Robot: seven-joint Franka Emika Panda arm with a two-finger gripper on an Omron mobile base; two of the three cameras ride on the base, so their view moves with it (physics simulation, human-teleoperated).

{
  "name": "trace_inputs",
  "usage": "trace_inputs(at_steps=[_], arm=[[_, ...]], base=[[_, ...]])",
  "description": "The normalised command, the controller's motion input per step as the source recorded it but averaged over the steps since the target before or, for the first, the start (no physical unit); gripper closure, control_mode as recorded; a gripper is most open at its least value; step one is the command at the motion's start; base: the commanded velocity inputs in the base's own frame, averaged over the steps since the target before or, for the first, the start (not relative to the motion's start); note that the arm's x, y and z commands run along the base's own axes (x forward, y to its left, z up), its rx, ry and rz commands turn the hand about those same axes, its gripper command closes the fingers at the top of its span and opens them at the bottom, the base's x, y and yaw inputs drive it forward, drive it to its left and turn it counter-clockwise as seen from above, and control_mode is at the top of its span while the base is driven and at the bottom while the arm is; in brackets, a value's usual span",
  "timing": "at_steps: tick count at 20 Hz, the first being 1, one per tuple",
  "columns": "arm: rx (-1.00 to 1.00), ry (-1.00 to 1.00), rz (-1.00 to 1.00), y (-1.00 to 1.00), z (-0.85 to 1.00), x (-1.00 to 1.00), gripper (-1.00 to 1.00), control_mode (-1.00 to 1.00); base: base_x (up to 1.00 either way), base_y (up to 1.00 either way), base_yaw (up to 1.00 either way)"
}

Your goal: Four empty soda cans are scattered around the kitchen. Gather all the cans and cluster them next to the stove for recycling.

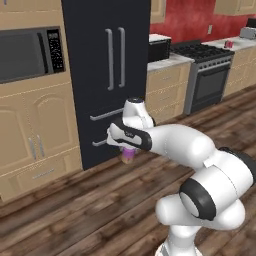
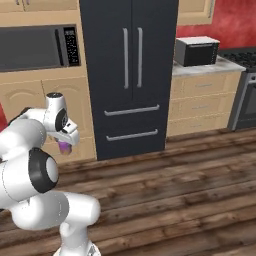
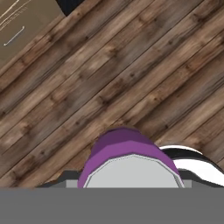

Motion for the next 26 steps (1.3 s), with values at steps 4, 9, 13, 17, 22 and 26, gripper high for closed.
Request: trace_inputs(at_steps=[4, 9, 13, 17, 22, 26], arm=[[0.0, 0.0, 0.0, 0.0, 0.0, 0.0, 1.0, 1.0], [0.0, 0.0, 0.0, 0.0, 0.0, 0.0, 1.0, 1.0], [0.0, 0.0, 0.0, 0.0, 0.0, 0.0, 1.0, 1.0], [0.0, 0.0, 0.0, 0.0, 0.0, 0.0, 1.0, 1.0], [0.0, 0.0, 0.0, 0.0, 0.0, 0.0, 1.0, 1.0], [0.0, 0.0, 0.0, 0.0, 0.0, 0.0, 1.0, 1.0]], base=[[0.64, -0.1, -0.04], [0.61, -0.19, -0.07], [0.6, -0.19, -0.08], [0.59, -0.2, -0.08], [0.53, -0.29, -0.08], [0.48, -0.32, -0.11]])
